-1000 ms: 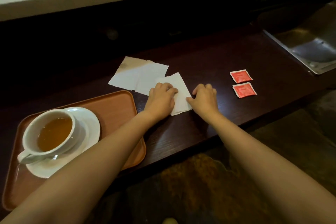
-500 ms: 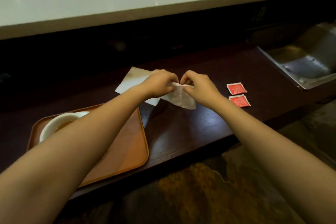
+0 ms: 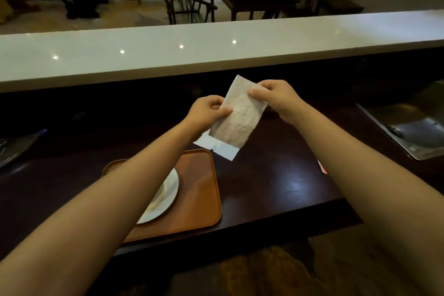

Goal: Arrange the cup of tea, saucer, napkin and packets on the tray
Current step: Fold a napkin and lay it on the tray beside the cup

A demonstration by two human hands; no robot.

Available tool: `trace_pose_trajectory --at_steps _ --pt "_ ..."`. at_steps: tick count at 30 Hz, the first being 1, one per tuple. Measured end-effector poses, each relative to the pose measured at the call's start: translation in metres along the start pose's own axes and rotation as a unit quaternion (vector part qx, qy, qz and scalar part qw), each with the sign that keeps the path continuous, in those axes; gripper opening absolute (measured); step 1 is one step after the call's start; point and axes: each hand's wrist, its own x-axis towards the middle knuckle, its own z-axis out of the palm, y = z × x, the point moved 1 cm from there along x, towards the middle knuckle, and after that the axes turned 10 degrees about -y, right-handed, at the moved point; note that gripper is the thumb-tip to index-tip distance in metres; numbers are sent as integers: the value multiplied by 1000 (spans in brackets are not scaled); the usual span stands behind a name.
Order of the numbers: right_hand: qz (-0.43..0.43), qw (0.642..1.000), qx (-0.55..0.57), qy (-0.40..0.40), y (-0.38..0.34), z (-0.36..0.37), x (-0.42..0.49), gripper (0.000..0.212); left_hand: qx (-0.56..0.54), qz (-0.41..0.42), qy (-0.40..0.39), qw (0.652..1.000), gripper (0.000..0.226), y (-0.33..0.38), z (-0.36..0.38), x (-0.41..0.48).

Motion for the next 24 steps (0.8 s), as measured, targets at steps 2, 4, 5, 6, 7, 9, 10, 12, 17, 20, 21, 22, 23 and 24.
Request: trace_pose_trajectory --at_steps 2,4,5,6,7,9,10,12,17,20,21,22,23,24 --pt "1 1000 -3 -23 1 22 7 7 -12 -12 22 1000 19 -16 0 -21" --pt "15 998 -20 -53 6 46 14 3 -25 -36 55 998 29 -36 -1 -41" --pt "21 997 -29 -75 10 58 17 4 -24 -50 77 995 33 -46 -1 -52" --pt "27 994 -39 -97 14 71 20 6 -20 -66 99 993 36 -56 -2 -62" --pt "31 991 -54 -120 20 84 23 8 -20 -84 116 989 38 -67 -1 -72" --pt "36 982 -95 -156 34 110 26 7 -26 -118 135 984 41 -88 4 -89" --pt "38 978 -114 -171 42 123 27 8 -22 -135 144 980 42 -98 7 -96" --pt "43 970 -145 -191 59 145 29 6 4 -167 164 972 43 -115 13 -106" --pt "25 956 -226 -184 95 180 29 13 79 -198 136 967 44 -143 29 -122" --pt "9 952 -253 -173 107 190 30 16 136 -222 113 959 50 -151 34 -127" --pt "-1 948 -271 -166 110 192 31 18 148 -225 106 957 54 -151 36 -128" --pt "-12 943 -295 -155 113 194 32 20 163 -222 103 956 55 -151 37 -129" --pt "-22 938 -316 -143 115 196 33 22 183 -216 102 954 55 -151 39 -131" --pt "-30 935 -329 -130 118 196 34 25 206 -212 104 950 54 -149 40 -131"
